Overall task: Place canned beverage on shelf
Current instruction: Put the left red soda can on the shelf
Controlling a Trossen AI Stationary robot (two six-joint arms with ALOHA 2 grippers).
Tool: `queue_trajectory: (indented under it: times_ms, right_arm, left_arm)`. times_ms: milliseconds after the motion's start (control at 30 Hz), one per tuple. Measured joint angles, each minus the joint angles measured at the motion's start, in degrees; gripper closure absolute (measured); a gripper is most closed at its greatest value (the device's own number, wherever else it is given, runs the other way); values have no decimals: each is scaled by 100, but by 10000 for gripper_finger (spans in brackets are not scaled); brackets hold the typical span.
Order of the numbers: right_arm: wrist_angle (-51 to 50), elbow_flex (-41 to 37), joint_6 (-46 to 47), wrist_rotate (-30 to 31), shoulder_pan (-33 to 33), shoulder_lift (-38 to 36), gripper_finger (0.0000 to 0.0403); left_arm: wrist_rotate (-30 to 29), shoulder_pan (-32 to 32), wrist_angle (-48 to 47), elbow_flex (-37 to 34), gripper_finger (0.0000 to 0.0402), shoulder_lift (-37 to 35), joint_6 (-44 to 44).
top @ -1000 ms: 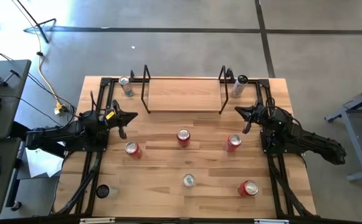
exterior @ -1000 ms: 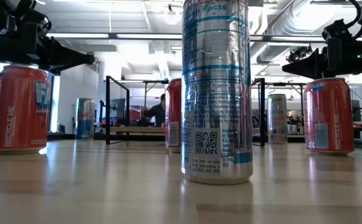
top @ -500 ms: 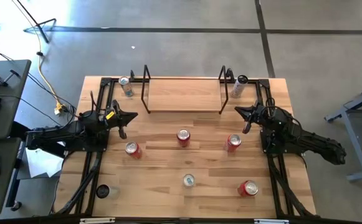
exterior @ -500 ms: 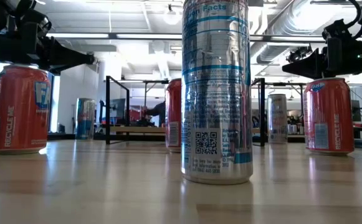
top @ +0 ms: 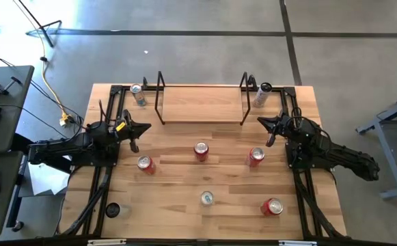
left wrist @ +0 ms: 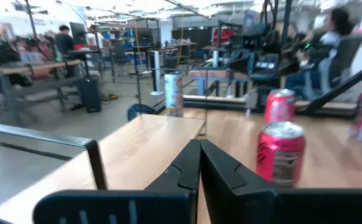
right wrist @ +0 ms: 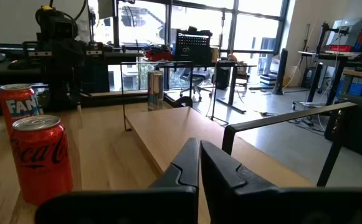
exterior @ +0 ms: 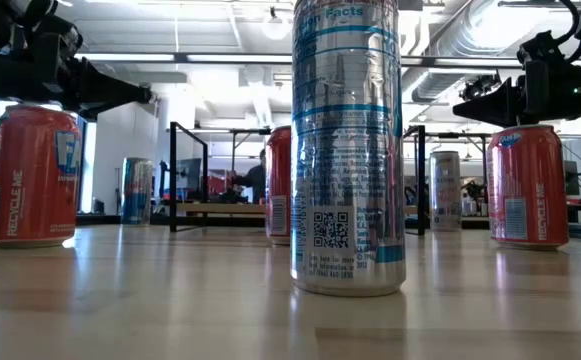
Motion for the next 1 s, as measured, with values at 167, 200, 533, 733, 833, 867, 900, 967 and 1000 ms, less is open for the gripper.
queue_trajectory:
  times_ms: [167,200,533,733,833,867,900,967,1000]
  right_arm:
    - [0,0,0,0,-1,-1,402]
    - [0,-2,0,0,-1,0,402]
    - [0,-1,0,-1,0,0,402]
    - [0,-2,0,-1,1,0,402]
    - [0,-1,0,-1,-1,-1,402]
    - [0,-1,0,-1,0,0,402]
    - [0,-2,0,-1,-1,0,402]
    - [0,0,0,-1,-1,0,402]
    - [0,-1,0,-1,0,0,402]
  left_arm:
    - [136,-2,141,1,399,0,-407]
    - [138,-2,213,1,399,2,-409]
    - [1279,-4,633,798,401,186,-314]
    - [772,0,-1258,2565,401,1337,-206]
    - [338,2,-2287,3469,401,2277,-170]
    - [214,2,-2567,3757,401,2613,-186]
    - [106,2,-2851,4038,401,2948,-196]
    - [-34,9,-3436,4571,401,3602,-208]
    - [-48,17,-3679,4837,401,3903,-212]
